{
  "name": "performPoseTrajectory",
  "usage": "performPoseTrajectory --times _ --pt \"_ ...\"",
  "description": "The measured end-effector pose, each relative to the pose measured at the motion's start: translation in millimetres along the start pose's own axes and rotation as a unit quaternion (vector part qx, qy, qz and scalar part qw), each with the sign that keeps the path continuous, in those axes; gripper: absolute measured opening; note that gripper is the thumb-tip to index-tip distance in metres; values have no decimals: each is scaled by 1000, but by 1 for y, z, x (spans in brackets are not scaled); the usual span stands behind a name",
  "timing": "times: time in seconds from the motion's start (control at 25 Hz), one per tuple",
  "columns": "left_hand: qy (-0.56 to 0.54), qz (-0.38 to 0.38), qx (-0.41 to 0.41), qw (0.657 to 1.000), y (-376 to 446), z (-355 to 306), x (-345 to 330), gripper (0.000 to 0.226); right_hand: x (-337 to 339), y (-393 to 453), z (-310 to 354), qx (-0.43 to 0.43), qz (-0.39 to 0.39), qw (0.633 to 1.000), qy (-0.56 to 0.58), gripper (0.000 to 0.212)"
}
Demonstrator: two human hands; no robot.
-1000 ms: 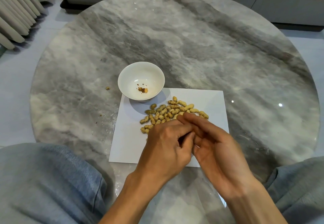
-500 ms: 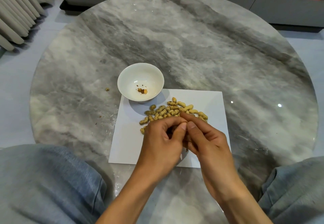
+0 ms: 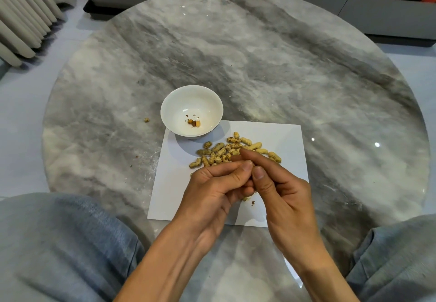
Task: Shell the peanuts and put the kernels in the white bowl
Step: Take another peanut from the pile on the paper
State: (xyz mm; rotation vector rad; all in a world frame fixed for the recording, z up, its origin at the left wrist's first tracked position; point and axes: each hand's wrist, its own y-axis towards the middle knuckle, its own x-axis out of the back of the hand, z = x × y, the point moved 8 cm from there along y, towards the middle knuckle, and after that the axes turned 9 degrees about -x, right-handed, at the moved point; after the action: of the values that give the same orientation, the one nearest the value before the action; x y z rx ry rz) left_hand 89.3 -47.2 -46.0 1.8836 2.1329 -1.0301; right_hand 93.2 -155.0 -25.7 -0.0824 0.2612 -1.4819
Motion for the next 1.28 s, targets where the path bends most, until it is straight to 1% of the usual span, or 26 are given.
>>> performPoseTrajectory --times 0.08,0.32,0.56,0.68,0.8,0.96,1.04,1.12,1.28 --pt "5 5 6 1000 0 0 -1 13 1 -1 1 6 -4 1000 1 27" --pt "2 -15 20 1000 -1 4 0 15 12 -1 -4 -32 -67 996 47 21" --pt "10 -40 6 999 0 4 2 14 11 -2 -1 -33 -71 995 57 21" --pt "15 -38 -1 999 -1 6 1 14 18 -3 -5 -46 -115 990 62 17" --pt "70 -54 -25 996 -1 1 6 9 25 -2 -19 -111 -138 977 120 15" --pt "218 -82 -66 970 1 -10 14 18 23 0 -33 -204 -111 955 183 22" --pt "247 -69 -78 963 1 -13 12 19 21 -1 -37 -234 -92 946 202 23" --pt "259 -50 -93 960 0 -15 7 20 21 -1 -37 -243 -81 946 199 20" --pt "295 -19 -132 946 -1 -21 -1 25 25 1 -34 -224 -81 961 139 17"
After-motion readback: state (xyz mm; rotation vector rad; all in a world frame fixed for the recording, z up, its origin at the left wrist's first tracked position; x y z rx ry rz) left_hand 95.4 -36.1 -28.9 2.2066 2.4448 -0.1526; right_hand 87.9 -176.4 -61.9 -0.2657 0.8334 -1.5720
